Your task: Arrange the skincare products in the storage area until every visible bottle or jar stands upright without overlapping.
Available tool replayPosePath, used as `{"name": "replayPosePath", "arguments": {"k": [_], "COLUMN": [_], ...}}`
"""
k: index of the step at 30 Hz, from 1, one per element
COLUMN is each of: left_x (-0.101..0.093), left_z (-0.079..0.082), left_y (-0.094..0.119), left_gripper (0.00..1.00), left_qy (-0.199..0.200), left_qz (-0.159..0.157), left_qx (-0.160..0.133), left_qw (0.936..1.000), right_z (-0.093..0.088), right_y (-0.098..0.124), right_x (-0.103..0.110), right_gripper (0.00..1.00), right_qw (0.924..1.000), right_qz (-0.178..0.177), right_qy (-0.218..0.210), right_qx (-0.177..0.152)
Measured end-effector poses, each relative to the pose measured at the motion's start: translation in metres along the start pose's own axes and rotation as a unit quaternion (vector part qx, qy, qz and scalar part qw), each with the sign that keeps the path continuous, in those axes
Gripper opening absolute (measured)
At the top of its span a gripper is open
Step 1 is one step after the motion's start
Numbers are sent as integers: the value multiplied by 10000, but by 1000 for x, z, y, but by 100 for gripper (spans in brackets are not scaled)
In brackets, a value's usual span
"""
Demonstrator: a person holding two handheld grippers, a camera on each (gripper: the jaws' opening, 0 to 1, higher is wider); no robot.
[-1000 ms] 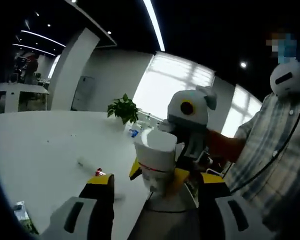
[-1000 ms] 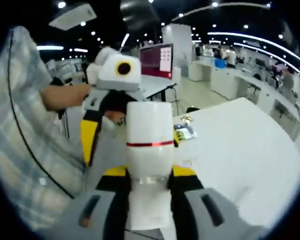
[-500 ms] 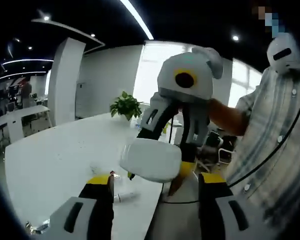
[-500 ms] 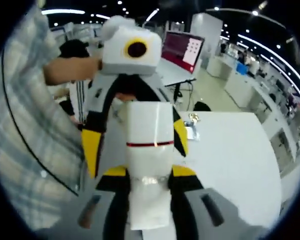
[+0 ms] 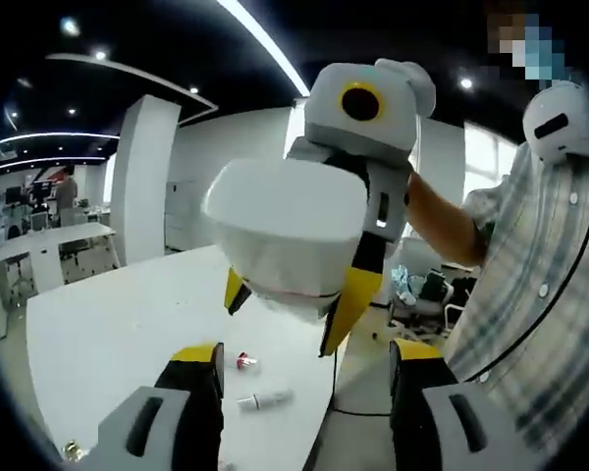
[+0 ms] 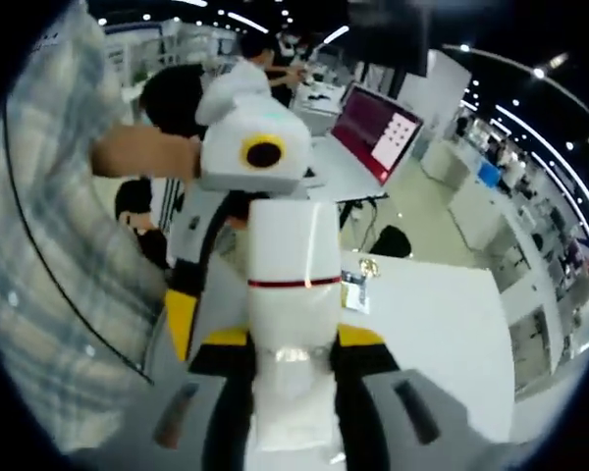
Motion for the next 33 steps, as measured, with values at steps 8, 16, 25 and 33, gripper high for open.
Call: {"name": "replayPosePath", "arguments": {"k": [8,16,25,33], "left_x": [4,6,13,15], "left_z": [-4,-14,-27,-35], "left_y": [-2,-15,-30,-51], "left_gripper": [71,67,54,42], "left_qy": [-52,-213,-851,-1559], "left_qz": [27,-91,-121,-137], "left_qx": [179,791,2193,3127], "left_qw": [9998,9966,9719,9369], "right_z": [-46,-73,-85,-88], "right_y": [-28,-54,-68,-84], "right_x": [7,23,23,22], "right_gripper": [29,29,29,29], "right_qw": [9977,9938,9892,9875], "right_qz": [156,447,517,473], "right_qy": [-195,-241,-146,1], "right_qx": [635,987,1360,1502]}}
Point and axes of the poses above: the point that each gripper's makers call its tool centre point, and the gripper's own axes: y roughly backward along the fingers, x roughly to its left, z roughly out of its top, the point moved 10 cm from there along y, roughly backward along the fingers, and after that the axes turned 1 degree about -x, right-handed, at the moved point
